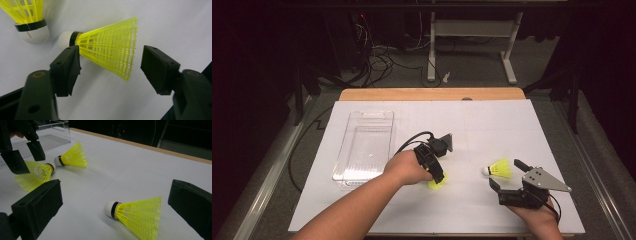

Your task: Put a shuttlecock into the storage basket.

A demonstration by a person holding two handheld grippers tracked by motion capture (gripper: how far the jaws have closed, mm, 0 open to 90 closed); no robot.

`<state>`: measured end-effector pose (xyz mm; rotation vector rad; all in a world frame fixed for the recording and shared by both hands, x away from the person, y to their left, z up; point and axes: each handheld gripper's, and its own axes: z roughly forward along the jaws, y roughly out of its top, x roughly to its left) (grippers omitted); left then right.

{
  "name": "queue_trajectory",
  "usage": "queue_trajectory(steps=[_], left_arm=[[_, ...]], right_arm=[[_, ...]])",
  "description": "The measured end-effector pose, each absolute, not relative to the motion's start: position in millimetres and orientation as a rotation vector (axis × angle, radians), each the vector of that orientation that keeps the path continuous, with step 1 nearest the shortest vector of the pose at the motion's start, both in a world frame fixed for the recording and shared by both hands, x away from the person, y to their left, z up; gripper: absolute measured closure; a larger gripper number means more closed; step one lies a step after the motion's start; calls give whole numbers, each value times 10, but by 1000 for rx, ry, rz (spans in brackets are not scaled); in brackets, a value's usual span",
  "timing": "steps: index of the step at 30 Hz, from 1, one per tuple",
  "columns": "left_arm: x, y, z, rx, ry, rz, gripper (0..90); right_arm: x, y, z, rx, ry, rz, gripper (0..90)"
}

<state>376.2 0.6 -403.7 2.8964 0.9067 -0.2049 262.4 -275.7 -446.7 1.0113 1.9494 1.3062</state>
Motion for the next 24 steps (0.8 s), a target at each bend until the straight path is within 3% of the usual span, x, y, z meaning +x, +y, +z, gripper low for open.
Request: queue_trajectory(steps=[24], left_arm=[[3747,13,-4020,2915,895,-159,582]], right_arm=[[2627,-2751,-4473,1013,1956,1304,0]])
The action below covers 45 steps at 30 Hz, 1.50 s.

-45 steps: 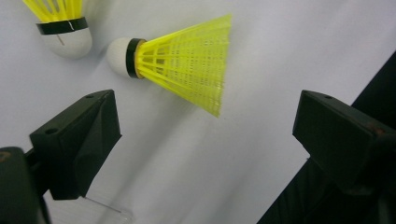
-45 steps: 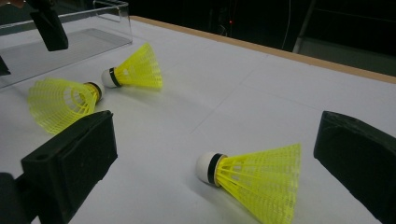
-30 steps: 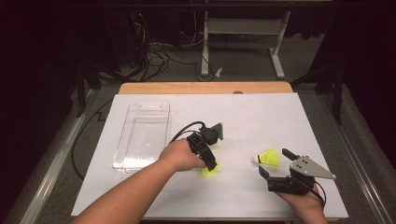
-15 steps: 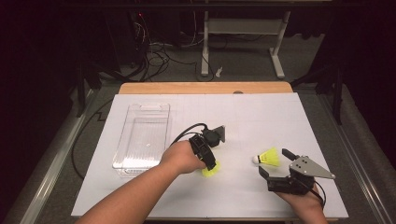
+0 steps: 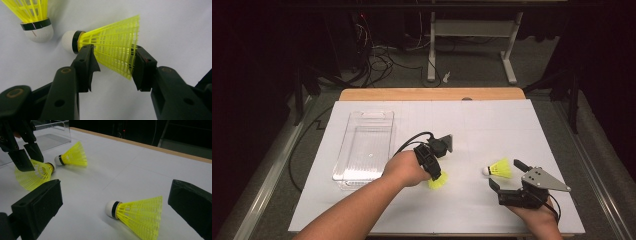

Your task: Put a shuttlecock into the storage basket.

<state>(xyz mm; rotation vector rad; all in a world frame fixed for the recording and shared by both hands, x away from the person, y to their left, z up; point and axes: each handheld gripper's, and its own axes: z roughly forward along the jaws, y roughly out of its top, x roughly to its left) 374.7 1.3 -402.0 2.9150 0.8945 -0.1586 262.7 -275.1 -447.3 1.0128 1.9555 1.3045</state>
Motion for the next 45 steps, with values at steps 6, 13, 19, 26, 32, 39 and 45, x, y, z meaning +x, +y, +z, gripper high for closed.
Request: queue_trajectory(steps=[6,13,19,26,32,39,45], left_arm=[[3737,27,-3990,2901,905,-163,632],[3736,61,-3933,2893,909,-138,713],[3733,80,-3901,2900,914,-119,749],[3742,104,-3854,2900,924,-84,795],[3757,132,-3824,2915,920,-60,840],[3774,183,-3806,2908,935,-28,882],[3778,232,-3782,2905,927,-13,888]], right_arm=[[2627,-2748,-4474,1012,1958,1305,0],[2626,-2741,-4474,1009,1960,1308,0],[2625,-2741,-4473,1007,1960,1309,0],[2624,-2741,-4472,1007,1960,1308,0],[2624,-2745,-4470,1009,1957,1310,0],[2625,-2753,-4468,1010,1953,1309,0],[2626,-2756,-4468,1009,1952,1311,0]])
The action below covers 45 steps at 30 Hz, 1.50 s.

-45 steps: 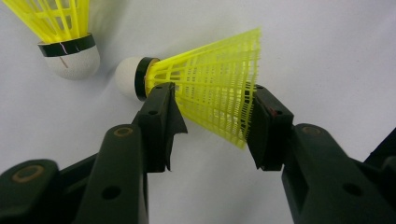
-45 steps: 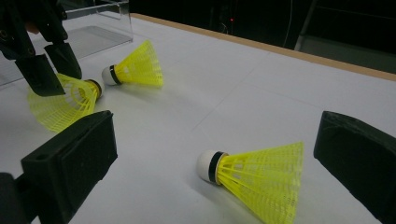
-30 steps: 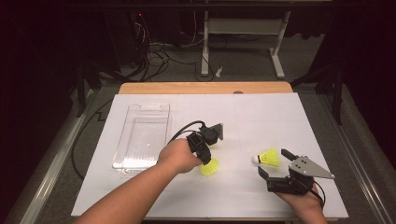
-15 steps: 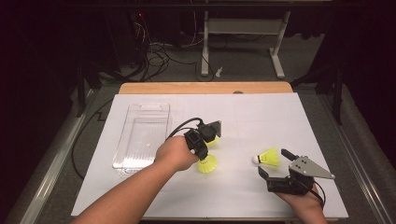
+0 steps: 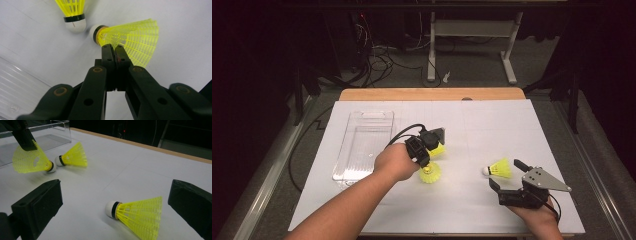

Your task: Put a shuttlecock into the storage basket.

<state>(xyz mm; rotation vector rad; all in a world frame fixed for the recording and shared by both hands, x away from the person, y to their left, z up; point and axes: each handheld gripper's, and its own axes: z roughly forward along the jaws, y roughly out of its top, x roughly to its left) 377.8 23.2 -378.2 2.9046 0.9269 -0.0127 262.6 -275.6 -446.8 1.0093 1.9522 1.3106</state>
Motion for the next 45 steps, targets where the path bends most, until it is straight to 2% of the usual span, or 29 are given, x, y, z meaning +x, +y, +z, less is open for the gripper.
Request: queue_trajectory(steps=[24,45], left_arm=[[3735,440,-3545,2803,923,-202,889],[3750,845,-3313,2684,966,-240,890]], right_arm=[[2626,-2752,-4477,1008,1957,1306,0],[2613,-2756,-4477,1004,1963,1301,0]])
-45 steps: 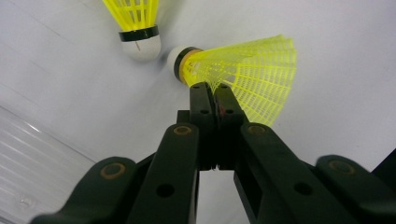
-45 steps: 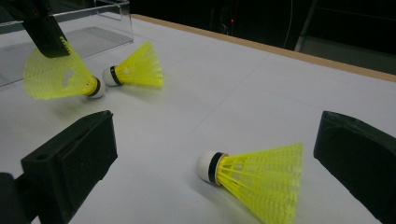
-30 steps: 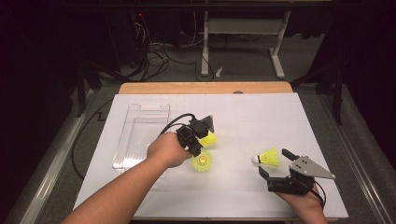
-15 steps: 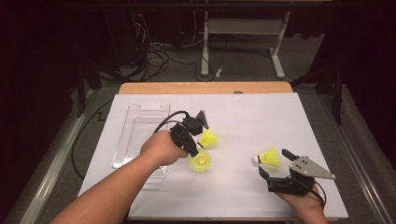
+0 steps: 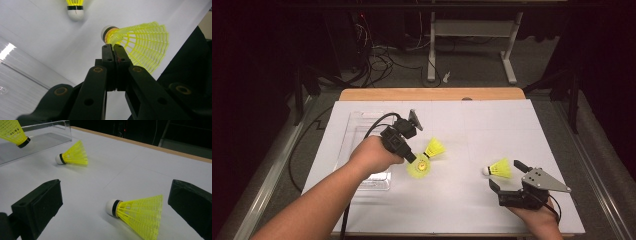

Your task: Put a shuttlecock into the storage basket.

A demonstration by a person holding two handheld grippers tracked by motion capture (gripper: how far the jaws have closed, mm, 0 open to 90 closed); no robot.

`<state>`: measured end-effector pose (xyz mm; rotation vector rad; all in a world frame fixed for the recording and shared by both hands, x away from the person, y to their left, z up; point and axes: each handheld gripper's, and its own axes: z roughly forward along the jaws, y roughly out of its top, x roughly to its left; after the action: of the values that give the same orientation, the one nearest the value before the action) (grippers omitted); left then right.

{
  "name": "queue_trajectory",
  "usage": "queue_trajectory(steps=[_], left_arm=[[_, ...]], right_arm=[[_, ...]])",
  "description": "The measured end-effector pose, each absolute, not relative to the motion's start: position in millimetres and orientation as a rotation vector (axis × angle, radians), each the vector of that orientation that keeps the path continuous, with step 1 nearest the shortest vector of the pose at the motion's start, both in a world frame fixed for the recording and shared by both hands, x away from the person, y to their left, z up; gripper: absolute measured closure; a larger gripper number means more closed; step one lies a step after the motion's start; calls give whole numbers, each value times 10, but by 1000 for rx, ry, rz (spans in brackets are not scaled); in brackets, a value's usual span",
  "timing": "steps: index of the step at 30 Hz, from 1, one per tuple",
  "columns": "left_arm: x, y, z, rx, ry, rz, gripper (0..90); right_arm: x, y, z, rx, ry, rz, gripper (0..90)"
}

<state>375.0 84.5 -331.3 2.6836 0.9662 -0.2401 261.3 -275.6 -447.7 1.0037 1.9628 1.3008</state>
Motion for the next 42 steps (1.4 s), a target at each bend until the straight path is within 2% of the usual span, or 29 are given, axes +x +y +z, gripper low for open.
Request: queue_trajectory(steps=[27,42], left_arm=[[3826,1415,-3056,2562,1095,-172,893],[3894,1889,-2979,2472,1227,-126,893]], right_arm=[[2614,-2758,-4481,1003,1963,1298,0],[2614,-2756,-4483,1005,1963,1300,0]])
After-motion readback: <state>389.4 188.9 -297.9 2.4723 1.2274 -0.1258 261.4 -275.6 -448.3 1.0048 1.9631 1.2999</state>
